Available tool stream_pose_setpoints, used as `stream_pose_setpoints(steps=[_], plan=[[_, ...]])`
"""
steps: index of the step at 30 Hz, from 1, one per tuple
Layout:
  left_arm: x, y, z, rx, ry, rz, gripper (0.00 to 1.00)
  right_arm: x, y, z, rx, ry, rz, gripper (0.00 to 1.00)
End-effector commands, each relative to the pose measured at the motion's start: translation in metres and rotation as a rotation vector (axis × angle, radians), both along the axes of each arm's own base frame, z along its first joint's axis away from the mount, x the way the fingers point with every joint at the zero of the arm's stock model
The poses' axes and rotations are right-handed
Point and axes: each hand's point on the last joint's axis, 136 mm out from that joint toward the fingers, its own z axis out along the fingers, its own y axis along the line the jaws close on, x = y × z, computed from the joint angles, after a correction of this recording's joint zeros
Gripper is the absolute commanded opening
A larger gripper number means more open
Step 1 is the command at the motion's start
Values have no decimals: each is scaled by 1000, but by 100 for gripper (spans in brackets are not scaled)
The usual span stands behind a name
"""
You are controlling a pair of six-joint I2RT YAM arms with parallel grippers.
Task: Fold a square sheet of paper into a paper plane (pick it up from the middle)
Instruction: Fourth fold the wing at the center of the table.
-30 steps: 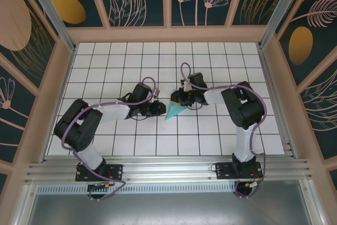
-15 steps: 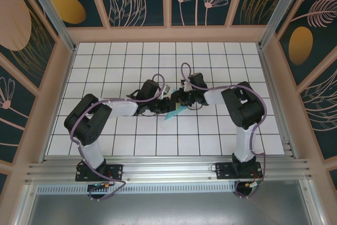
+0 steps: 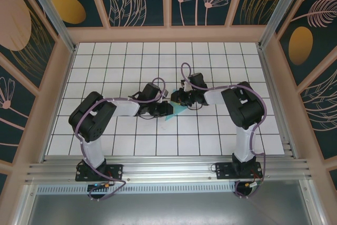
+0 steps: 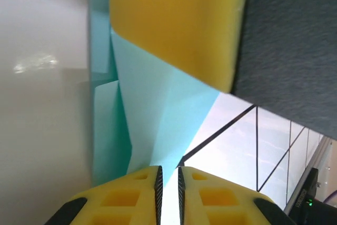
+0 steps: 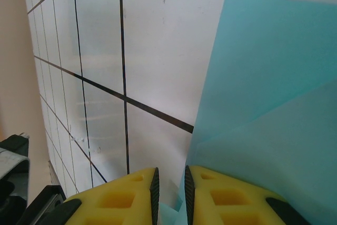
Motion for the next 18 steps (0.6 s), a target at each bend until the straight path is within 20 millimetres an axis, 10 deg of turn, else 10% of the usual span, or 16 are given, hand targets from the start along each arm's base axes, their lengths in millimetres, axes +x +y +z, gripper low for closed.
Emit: stream_pose_setpoints(steps=[1, 18], plan=[[-12, 15, -23, 95, 22, -8, 19, -21, -26, -53, -159, 109, -39, 24], [-40, 41, -36, 152, 55, -4, 15, -21, -28, -56, -174, 116, -44, 25]])
